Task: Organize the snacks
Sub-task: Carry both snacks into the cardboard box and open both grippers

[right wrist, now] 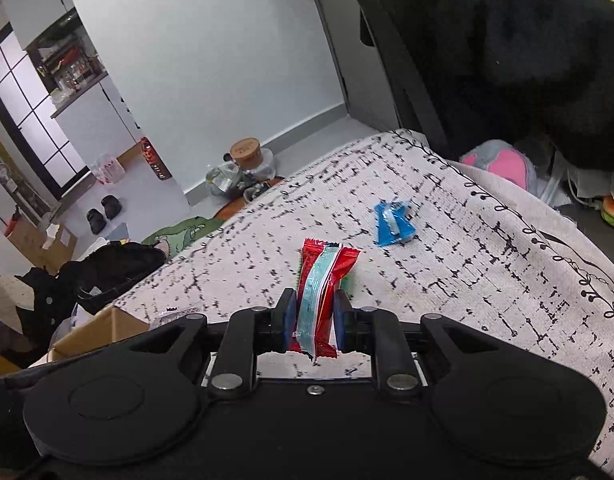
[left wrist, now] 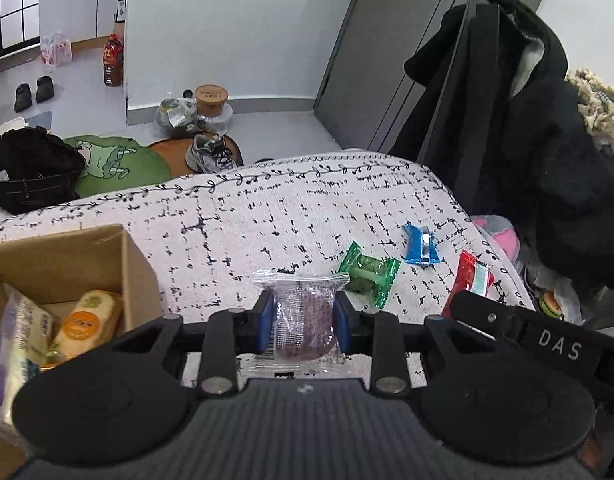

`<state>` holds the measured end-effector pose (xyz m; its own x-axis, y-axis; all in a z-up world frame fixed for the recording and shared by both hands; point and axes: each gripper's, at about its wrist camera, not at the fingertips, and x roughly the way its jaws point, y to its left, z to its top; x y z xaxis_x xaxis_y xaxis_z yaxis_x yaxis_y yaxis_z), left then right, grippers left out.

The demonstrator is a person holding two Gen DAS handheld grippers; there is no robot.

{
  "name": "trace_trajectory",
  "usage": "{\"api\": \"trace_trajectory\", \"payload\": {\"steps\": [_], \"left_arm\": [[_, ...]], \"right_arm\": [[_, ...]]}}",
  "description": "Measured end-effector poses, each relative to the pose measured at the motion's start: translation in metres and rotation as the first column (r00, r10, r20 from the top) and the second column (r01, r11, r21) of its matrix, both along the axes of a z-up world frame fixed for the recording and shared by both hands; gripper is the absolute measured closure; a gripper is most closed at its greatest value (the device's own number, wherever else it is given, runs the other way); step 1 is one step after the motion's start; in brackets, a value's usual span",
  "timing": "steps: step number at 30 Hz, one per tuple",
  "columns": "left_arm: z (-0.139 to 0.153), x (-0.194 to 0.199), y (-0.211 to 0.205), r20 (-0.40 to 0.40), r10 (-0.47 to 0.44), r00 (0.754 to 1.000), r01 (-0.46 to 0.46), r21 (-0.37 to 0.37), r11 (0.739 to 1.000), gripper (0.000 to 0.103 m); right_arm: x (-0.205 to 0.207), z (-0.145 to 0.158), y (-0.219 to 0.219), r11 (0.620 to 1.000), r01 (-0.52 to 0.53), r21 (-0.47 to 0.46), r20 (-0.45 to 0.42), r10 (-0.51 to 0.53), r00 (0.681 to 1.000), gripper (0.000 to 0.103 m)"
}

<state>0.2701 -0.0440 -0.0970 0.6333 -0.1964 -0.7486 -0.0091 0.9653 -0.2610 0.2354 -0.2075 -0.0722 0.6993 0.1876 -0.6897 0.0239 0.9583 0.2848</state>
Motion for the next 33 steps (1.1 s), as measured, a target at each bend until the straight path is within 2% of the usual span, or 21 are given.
{"api": "trace_trajectory", "payload": {"steps": [19, 26, 33], "left_arm": [[0.042, -0.040, 0.054, 0.078, 0.073, 0.994, -0.072, -0.012, 0.997, 0.073], [0.046, -0.051, 0.086, 0.063, 0.165, 0.984, -0.164, -0.015, 0.986, 0.073], [0.037, -0.056, 0.112, 0.045, 0.236, 0.971, -0.236, -0.016, 0.972, 0.073]], "right_arm": [[-0.023, 0.028, 0.043, 0.997, -0.055, 0.045, 0.074, 0.052, 0.996, 0.083], [-0.029, 0.026, 0.068, 0.991, -0.107, 0.086, 0.074, 0.101, 0.992, 0.083], [-0.032, 0.017, 0.089, 0.979, -0.159, 0.126, 0.060, 0.152, 0.987, 0.083]]}}
